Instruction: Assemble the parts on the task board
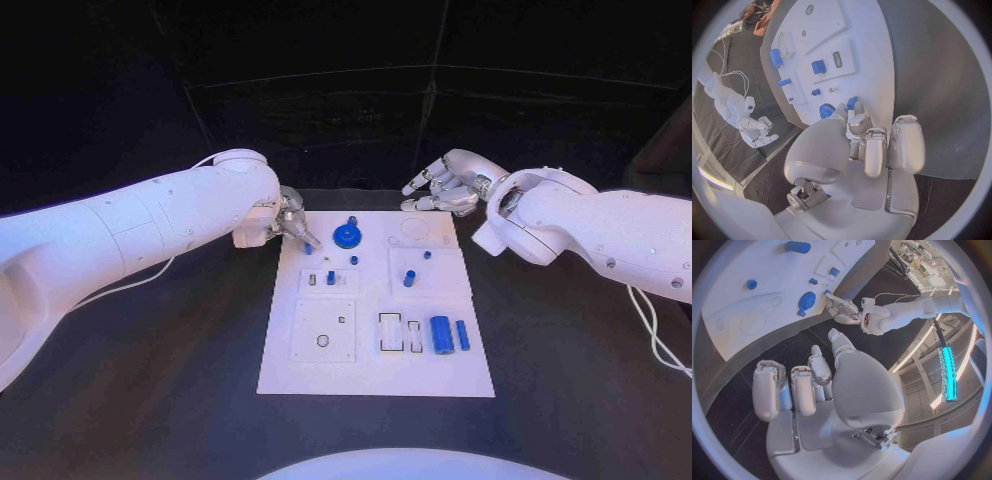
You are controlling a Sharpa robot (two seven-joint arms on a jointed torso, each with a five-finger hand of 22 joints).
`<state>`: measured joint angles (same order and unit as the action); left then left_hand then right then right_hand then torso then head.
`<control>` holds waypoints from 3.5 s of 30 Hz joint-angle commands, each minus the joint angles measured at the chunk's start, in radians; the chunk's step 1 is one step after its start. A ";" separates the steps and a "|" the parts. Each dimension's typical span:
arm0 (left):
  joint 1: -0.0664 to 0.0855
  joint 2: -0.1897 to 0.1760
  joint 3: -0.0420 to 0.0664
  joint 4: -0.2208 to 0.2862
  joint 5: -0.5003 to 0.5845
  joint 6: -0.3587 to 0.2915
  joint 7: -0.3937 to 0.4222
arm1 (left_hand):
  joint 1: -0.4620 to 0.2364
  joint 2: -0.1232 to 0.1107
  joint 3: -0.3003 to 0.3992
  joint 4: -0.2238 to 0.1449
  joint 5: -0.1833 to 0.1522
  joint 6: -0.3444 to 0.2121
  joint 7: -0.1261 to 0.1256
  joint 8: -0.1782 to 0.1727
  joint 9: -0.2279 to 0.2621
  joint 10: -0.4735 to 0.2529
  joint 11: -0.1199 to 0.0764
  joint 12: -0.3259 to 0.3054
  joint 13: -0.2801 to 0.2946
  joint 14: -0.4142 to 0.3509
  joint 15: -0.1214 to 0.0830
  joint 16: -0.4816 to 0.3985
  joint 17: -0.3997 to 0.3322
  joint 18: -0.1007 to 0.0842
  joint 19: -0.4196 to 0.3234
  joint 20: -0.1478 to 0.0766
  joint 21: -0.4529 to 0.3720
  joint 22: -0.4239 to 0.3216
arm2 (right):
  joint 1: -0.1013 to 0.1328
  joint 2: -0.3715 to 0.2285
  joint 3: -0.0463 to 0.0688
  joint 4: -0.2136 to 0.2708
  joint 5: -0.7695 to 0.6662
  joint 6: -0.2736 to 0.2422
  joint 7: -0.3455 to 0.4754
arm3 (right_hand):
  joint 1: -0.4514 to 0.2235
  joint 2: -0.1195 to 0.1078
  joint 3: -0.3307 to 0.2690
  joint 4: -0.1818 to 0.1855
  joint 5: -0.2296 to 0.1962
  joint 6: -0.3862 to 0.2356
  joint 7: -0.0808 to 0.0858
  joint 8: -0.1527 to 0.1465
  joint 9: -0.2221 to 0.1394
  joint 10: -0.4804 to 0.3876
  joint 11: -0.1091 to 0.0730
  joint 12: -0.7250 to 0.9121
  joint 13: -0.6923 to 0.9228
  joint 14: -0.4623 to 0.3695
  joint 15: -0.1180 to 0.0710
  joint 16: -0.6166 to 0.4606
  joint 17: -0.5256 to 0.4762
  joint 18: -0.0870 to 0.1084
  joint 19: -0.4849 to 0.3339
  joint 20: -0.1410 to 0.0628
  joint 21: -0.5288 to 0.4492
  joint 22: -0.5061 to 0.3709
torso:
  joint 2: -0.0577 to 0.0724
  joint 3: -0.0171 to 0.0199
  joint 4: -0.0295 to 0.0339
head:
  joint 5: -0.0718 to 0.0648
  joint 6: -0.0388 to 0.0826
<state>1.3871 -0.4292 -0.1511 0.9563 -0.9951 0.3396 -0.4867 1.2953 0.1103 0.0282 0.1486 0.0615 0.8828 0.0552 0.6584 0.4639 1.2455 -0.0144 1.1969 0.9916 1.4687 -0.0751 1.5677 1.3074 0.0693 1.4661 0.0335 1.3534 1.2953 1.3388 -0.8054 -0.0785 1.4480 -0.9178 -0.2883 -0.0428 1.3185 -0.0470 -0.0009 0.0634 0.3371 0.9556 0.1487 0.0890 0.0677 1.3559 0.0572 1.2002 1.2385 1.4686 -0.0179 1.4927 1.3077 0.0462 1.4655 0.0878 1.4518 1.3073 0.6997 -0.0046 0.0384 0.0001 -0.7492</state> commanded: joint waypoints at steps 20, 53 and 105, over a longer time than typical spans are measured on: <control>0.002 -0.099 0.002 0.144 0.037 -0.135 0.031 | 0.054 -0.027 0.219 -0.107 -0.012 -0.008 -0.011 0.022 0.011 0.015 -0.015 -0.009 -0.002 0.102 -0.013 0.003 0.263 -0.006 0.006 -0.016 -0.002 0.005 | 0.002 0.001 0.001 -0.009 -0.002 0.007 0.003 | -0.007 0.005 -0.003 0.002 0.006 -0.001 -0.001 0.005 0.000 0.002 0.001 0.001 0.000 0.073 -0.001 -0.006 0.134 0.007 -0.004 -0.002 -0.003 0.000 | -0.001 0.0003 0.0006 | 0.009 -0.001; -0.046 -0.276 -0.002 0.448 -0.005 -0.264 0.044 | -0.032 -0.123 0.446 -0.136 -0.014 -0.005 -0.014 0.039 0.023 0.033 -0.016 -0.012 -0.004 0.102 -0.014 0.003 0.263 -0.007 0.010 -0.016 -0.003 0.014 | 0.002 0.002 0.001 -0.023 -0.002 0.013 0.007 | -0.007 0.005 -0.003 0.002 0.006 -0.001 -0.001 0.005 0.000 0.002 0.001 0.001 0.000 0.073 -0.001 -0.006 0.134 0.007 -0.004 -0.002 -0.003 0.000 | 0.000 0.0003 -0.0003 | 0.024 0.000; -0.056 -0.280 -0.004 0.456 -0.023 -0.211 0.009 | -0.049 -0.145 0.503 -0.152 -0.013 -0.005 -0.013 0.046 0.027 0.040 -0.016 -0.009 0.001 0.102 -0.014 0.003 0.263 -0.007 0.011 -0.015 -0.003 0.016 | 0.002 -0.001 0.001 -0.021 -0.002 0.014 0.008 | -0.007 0.005 -0.003 0.002 0.006 -0.001 -0.001 0.005 0.000 0.002 0.001 0.001 0.000 0.073 -0.001 -0.006 0.134 0.007 -0.004 -0.002 -0.003 0.000 | 0.001 0.0000 -0.0008 | 0.026 -0.009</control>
<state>1.3310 -0.7098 -0.1554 1.4104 -1.0049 0.1211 -0.4732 1.2402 -0.0328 0.4164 0.1065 0.0424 0.8775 0.0467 0.7005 0.4899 1.2754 -0.0297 1.1888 0.9914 1.4688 -0.0820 1.5677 1.3074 0.0692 1.4658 0.0267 1.3533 1.3075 1.3387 -0.8066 -0.0785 1.4253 -0.9182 -0.2791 -0.0414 1.3186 -0.0470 -0.0009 0.0634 0.3371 0.9556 0.1487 0.0890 0.0677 1.3559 0.0572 1.2002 1.2382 1.4686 -0.0179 1.4927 1.3078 0.0463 1.4655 0.0878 1.4518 1.3073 0.7003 -0.0049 0.0376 0.0267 -0.7575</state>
